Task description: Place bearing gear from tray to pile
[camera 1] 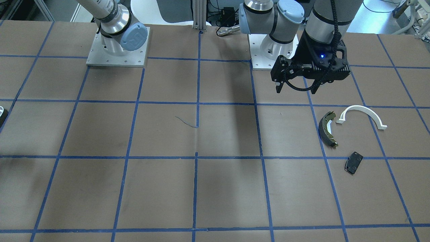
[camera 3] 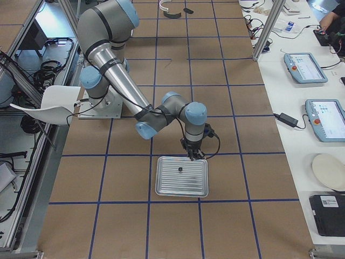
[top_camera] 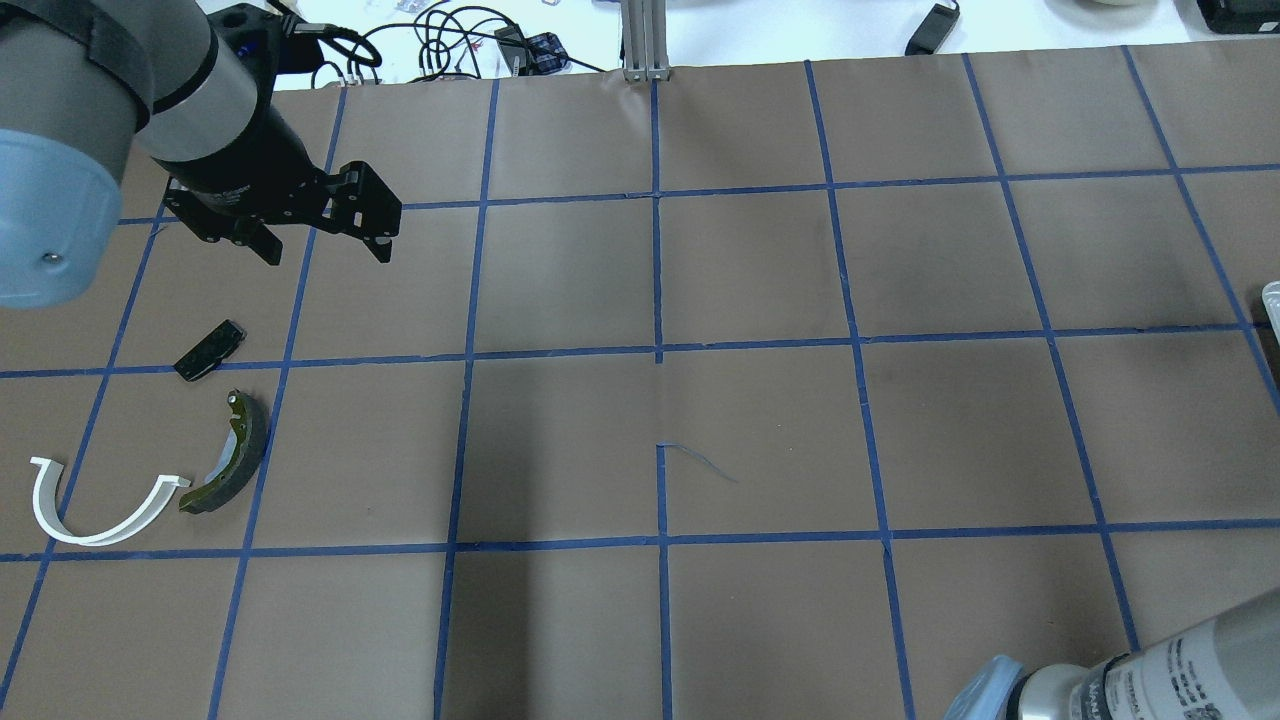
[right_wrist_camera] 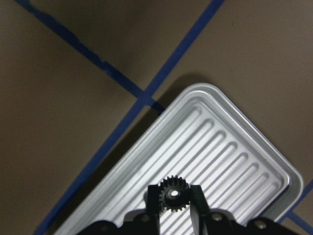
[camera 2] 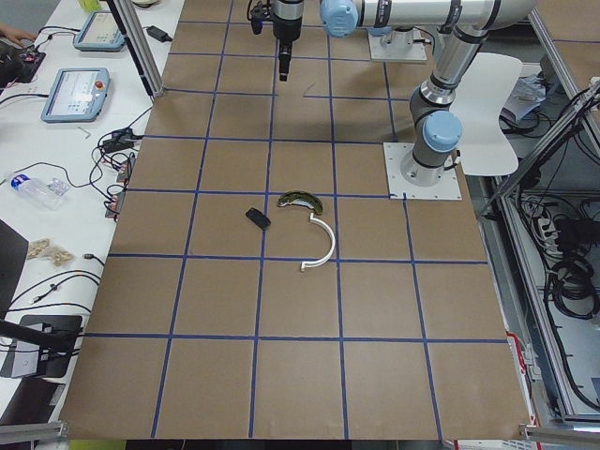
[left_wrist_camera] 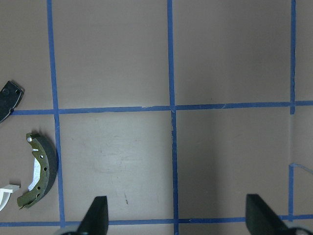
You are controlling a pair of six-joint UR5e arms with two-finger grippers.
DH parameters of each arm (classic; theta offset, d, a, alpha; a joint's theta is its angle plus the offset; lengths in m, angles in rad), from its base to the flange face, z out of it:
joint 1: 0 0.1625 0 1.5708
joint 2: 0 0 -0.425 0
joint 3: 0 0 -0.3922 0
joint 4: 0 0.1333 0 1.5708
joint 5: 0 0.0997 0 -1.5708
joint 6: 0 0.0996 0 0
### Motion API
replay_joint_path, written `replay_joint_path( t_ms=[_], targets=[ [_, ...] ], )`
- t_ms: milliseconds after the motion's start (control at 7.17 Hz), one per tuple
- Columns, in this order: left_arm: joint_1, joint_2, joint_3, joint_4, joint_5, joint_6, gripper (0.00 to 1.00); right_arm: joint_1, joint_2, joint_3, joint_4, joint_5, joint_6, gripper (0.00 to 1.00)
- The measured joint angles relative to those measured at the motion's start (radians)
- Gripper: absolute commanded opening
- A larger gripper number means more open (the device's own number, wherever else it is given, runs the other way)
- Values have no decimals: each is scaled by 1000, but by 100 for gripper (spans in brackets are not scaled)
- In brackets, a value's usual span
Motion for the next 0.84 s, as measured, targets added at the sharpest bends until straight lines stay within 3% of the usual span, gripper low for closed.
replay_joint_path(
  t_ms=[558,837],
  targets=[
    [0,1,-1,0,-1,0,100,249,-351,326,62,3,587,8],
    [0,1,-1,0,-1,0,100,453,-424,376,97,2,956,8]
  ],
)
